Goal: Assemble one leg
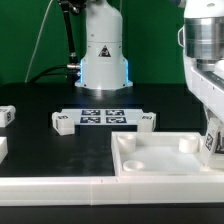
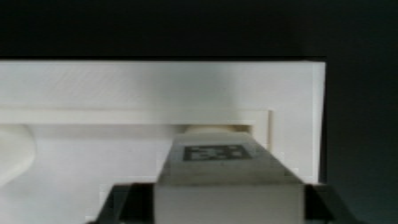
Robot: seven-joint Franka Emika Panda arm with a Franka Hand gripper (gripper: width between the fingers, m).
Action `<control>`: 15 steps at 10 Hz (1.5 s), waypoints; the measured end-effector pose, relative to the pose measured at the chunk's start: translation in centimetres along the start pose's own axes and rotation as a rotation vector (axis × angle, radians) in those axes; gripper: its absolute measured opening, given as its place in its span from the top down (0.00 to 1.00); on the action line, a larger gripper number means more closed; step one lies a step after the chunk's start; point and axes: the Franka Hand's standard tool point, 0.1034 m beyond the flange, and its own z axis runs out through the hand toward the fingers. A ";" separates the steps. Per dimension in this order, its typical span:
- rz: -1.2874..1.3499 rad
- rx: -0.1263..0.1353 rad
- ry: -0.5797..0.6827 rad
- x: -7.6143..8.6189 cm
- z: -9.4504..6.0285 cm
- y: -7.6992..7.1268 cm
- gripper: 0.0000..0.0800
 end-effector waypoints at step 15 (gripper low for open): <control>-1.068 -0.113 0.018 0.5 -0.6 0.1 0.19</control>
Offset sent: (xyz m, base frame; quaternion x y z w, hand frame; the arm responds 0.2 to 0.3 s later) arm 0.0000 0.0000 0.0000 0.0000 0.0000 0.0000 1.0000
